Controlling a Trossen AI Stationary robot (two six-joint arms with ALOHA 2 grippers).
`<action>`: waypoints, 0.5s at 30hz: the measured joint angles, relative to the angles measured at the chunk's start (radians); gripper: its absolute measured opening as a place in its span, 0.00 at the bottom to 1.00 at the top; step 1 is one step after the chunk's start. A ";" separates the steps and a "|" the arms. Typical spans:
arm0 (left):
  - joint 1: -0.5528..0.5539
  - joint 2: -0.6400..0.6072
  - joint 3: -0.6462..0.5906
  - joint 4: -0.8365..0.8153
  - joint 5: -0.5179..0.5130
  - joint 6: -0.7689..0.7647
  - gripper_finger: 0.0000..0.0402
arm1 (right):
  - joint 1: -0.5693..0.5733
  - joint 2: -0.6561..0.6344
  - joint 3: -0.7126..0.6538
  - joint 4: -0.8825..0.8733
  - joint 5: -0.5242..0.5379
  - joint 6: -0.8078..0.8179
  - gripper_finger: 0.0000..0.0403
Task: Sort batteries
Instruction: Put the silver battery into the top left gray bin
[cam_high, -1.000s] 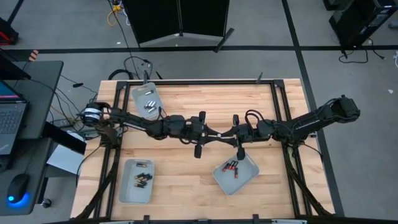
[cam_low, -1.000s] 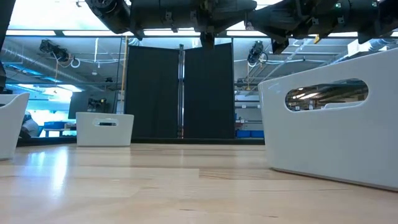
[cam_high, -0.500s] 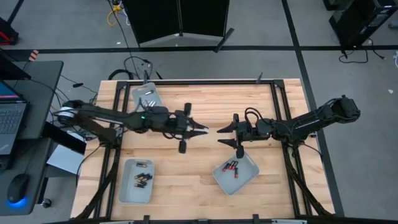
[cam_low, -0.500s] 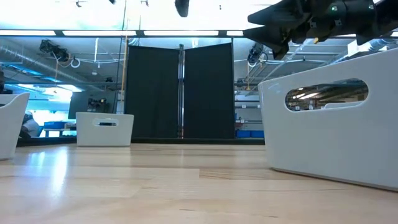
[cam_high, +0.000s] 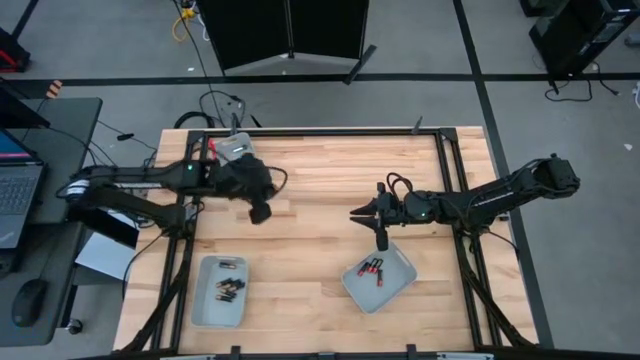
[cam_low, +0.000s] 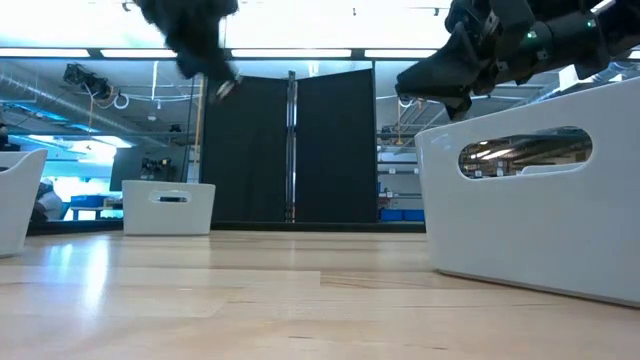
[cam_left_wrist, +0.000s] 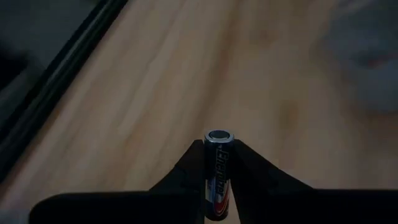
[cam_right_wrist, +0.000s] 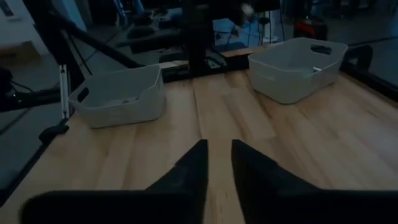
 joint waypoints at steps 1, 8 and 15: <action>0.024 0.001 0.000 -0.056 -0.019 -0.007 0.13 | 0.000 0.000 0.000 0.001 0.000 -0.004 0.20; 0.273 0.044 -0.001 -0.322 -0.056 0.044 0.13 | 0.004 0.000 0.000 0.001 0.000 -0.030 0.02; 0.528 0.140 -0.001 -0.337 0.024 0.212 0.13 | 0.005 0.000 0.000 0.001 0.000 -0.050 0.07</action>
